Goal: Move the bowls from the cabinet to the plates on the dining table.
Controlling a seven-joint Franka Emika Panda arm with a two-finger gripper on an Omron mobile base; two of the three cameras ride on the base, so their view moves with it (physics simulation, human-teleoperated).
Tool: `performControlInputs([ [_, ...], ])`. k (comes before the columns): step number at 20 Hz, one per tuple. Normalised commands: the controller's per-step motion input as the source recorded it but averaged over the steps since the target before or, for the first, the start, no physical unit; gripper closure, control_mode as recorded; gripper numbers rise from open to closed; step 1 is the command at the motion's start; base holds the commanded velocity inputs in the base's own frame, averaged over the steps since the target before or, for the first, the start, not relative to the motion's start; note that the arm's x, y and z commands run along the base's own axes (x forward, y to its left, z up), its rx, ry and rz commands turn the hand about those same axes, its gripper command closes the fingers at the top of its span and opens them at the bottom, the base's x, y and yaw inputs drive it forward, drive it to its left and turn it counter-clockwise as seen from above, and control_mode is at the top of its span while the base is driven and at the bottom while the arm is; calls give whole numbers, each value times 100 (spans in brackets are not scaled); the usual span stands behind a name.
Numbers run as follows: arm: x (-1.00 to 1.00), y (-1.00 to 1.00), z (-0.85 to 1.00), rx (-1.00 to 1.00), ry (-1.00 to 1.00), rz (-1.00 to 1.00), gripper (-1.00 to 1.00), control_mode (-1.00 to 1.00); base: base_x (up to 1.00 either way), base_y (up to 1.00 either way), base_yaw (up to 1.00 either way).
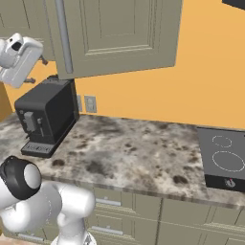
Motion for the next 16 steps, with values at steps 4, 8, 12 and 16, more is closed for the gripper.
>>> performControlInputs([
  [4,38,-42,0,-13,0,0,-100,-100,0,0,0],
  [8,43,-40,-2,-12,0,0,-100,-100,0,0,0],
  [12,38,-37,-1,-11,0,0,-100,-100,0,0,0],
  [16,3,-18,0,-7,0,0,-100,-100,0,0,0],
])
